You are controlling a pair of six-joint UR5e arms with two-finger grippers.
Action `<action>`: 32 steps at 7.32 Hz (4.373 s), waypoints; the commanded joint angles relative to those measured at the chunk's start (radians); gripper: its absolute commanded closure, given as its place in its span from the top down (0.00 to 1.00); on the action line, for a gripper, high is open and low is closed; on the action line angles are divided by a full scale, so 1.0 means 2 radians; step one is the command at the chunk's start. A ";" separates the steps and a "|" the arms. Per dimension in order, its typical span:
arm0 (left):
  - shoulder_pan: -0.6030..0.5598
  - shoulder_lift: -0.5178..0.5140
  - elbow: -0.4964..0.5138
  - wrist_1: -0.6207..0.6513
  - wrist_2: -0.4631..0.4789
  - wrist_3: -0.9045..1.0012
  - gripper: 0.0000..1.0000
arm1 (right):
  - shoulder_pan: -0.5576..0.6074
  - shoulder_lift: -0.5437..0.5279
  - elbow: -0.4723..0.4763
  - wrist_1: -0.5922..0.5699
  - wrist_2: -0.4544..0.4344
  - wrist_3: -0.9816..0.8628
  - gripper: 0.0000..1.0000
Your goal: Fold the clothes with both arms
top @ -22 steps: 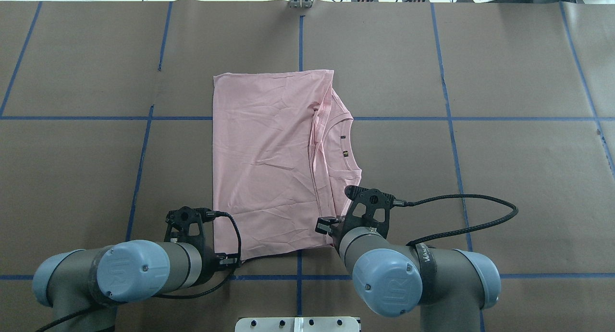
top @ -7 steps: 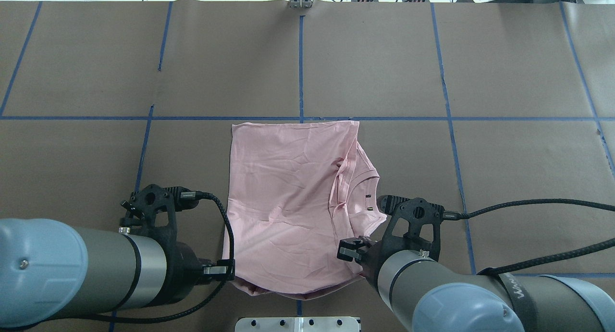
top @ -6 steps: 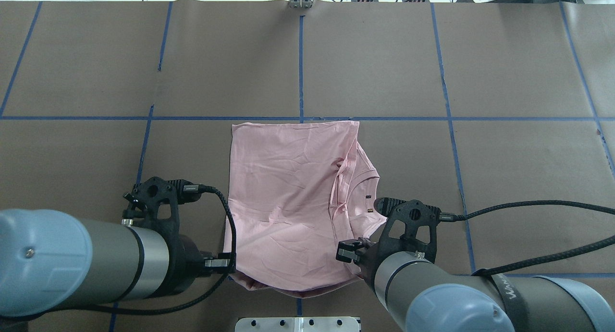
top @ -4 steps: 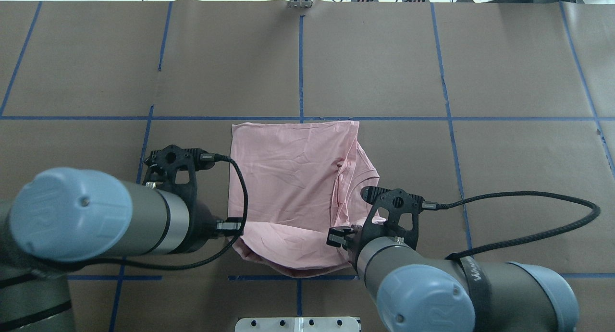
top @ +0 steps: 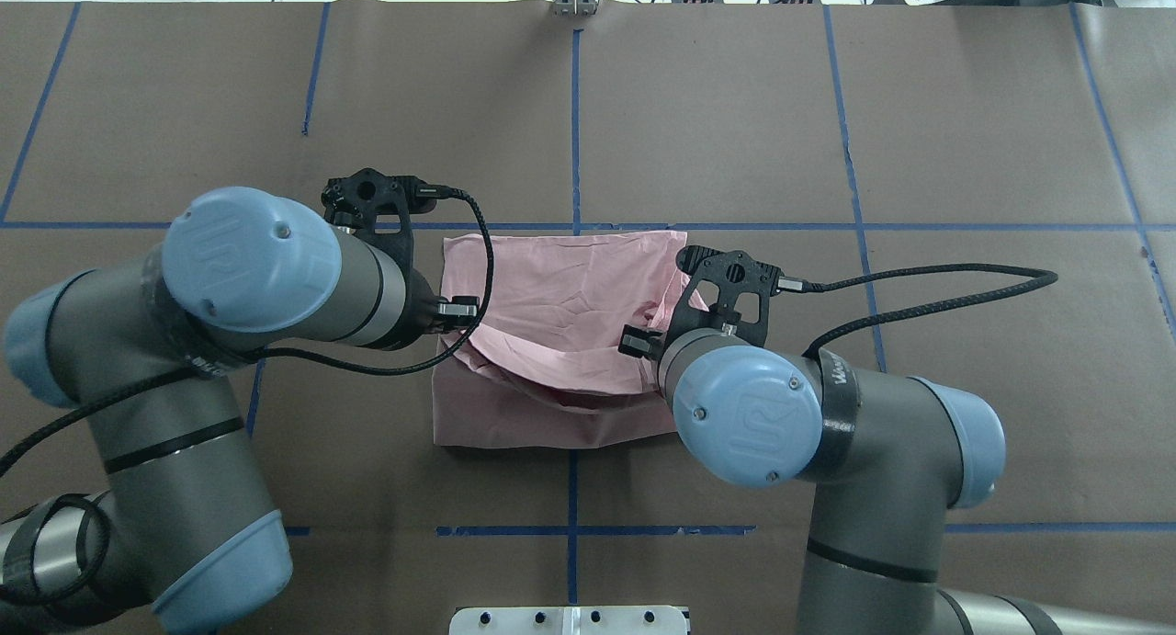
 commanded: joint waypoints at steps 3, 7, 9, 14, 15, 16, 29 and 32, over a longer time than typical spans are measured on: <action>-0.127 -0.059 0.299 -0.222 -0.007 0.141 1.00 | 0.148 0.160 -0.403 0.211 0.090 -0.154 1.00; -0.158 -0.039 0.263 -0.223 -0.082 0.198 1.00 | 0.231 0.155 -0.408 0.233 0.230 -0.274 1.00; -0.163 0.018 0.172 -0.216 -0.085 0.209 1.00 | 0.264 0.111 -0.337 0.197 0.288 -0.311 1.00; -0.363 0.172 0.103 -0.182 -0.215 0.572 1.00 | 0.479 -0.130 -0.137 0.068 0.435 -0.710 1.00; -0.403 0.203 0.104 -0.182 -0.222 0.626 1.00 | 0.507 -0.165 -0.140 0.070 0.433 -0.748 1.00; -0.433 0.227 0.106 -0.181 -0.223 0.671 1.00 | 0.531 -0.188 -0.146 0.071 0.433 -0.750 1.00; -0.519 0.306 0.243 -0.190 -0.354 0.678 1.00 | 0.605 -0.329 -0.158 0.117 0.462 -0.787 1.00; -0.528 0.307 0.178 -0.098 -0.294 0.682 1.00 | 0.605 -0.329 -0.157 0.119 0.462 -0.786 1.00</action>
